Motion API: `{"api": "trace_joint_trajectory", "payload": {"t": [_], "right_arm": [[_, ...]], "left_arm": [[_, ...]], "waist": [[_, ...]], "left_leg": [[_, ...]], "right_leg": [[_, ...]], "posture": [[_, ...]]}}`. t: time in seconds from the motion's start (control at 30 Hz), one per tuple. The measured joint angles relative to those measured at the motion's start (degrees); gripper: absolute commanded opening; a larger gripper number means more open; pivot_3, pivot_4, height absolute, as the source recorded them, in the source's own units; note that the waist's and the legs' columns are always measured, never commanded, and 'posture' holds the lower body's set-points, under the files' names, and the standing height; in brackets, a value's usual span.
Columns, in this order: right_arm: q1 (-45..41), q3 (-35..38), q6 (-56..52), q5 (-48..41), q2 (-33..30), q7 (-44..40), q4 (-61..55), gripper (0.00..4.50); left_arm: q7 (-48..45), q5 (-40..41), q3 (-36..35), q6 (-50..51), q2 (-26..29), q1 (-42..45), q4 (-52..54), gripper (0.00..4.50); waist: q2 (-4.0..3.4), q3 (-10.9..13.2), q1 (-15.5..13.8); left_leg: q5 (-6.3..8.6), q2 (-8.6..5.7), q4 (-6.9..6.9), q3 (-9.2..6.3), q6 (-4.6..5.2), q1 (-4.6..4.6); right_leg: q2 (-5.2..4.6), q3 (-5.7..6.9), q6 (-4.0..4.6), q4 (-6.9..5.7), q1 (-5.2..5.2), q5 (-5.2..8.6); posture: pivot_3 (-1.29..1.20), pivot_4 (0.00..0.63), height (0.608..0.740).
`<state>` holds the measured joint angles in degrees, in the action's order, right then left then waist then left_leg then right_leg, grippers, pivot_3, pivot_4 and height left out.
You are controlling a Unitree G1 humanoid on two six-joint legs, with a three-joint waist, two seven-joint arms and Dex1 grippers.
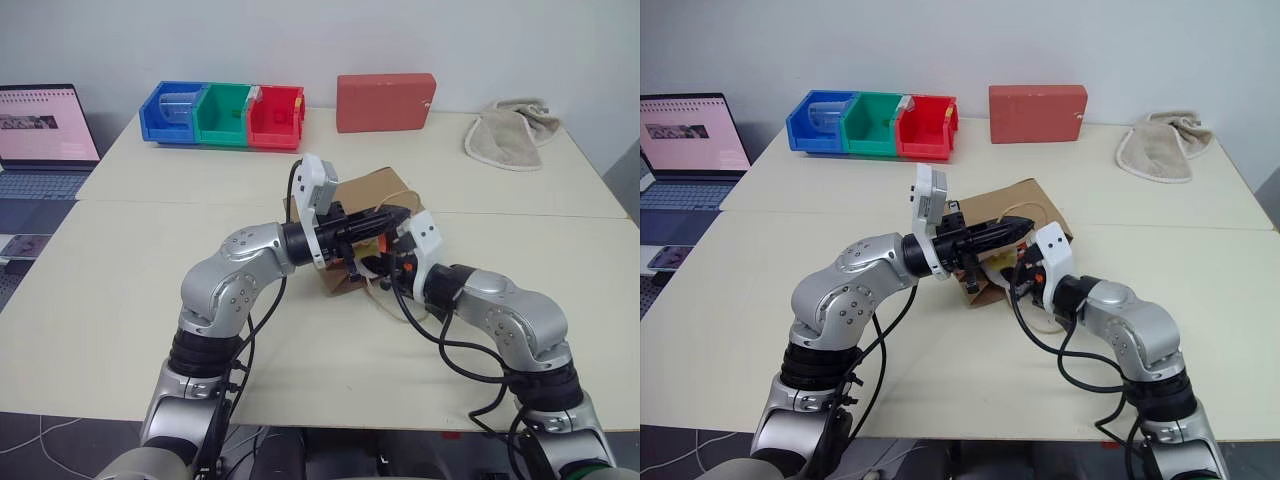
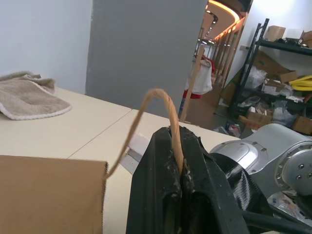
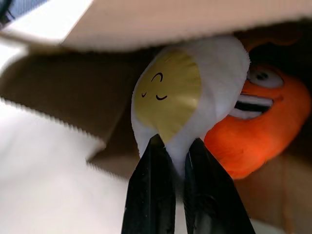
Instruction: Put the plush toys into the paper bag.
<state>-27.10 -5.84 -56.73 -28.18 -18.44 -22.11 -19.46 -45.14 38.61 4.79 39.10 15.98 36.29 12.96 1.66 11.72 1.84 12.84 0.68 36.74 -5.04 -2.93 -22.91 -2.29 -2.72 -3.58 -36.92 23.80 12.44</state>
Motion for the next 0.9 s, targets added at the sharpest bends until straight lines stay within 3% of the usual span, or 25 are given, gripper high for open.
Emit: {"api": "trace_joint_trajectory", "payload": {"t": [0.23, 0.33, 0.67, 0.9], "right_arm": [[-1.6, -0.1, 4.7, 3.0, 7.1, 3.7, 5.9, 0.02], [-1.6, -0.3, 7.6, 5.0, 9.1, 5.2, 7.2, 0.84], [-0.4, -1.9, 12.4, 9.0, 10.6, 5.7, 8.6, 4.47], [0.2, -2.0, 10.9, 8.9, 7.3, 3.7, 6.0, 4.47]], "left_arm": [[0.8, 0.8, -0.3, 0.8, -0.6, 0.0, 0.1, 0.00], [1.1, 1.4, -0.6, 1.2, -0.7, 0.1, 0.1, 0.00], [4.0, 2.0, -3.3, 2.0, -1.2, 1.7, -1.8, 0.00], [5.1, 1.8, -4.2, 1.6, -1.7, 2.1, -2.9, 0.00]], "waist": [[-0.01, 0.0, 0.1], [-0.01, 0.0, 0.1], [-0.01, 0.0, 0.1], [-0.01, 0.0, 0.1]], "left_leg": [[0.00, 0.02, -0.03, 0.00, 0.00, 0.00], [0.00, 0.02, -0.03, 0.00, 0.00, 0.00], [0.00, 0.02, -0.04, 0.00, 0.00, 0.01], [0.00, 0.02, -0.05, -0.01, 0.00, 0.00]], "right_leg": [[0.02, 0.00, -0.01, -0.01, 0.03, -0.01], [0.02, 0.00, -0.01, -0.02, 0.04, -0.01], [0.02, 0.00, -0.01, -0.02, 0.04, -0.01], [0.02, 0.01, -0.01, -0.02, 0.04, -0.01]], "posture": [[0.00, 0.150, 0.740], [0.00, 0.150, 0.740], [0.00, 0.150, 0.740], [0.00, 0.150, 0.740]]}}
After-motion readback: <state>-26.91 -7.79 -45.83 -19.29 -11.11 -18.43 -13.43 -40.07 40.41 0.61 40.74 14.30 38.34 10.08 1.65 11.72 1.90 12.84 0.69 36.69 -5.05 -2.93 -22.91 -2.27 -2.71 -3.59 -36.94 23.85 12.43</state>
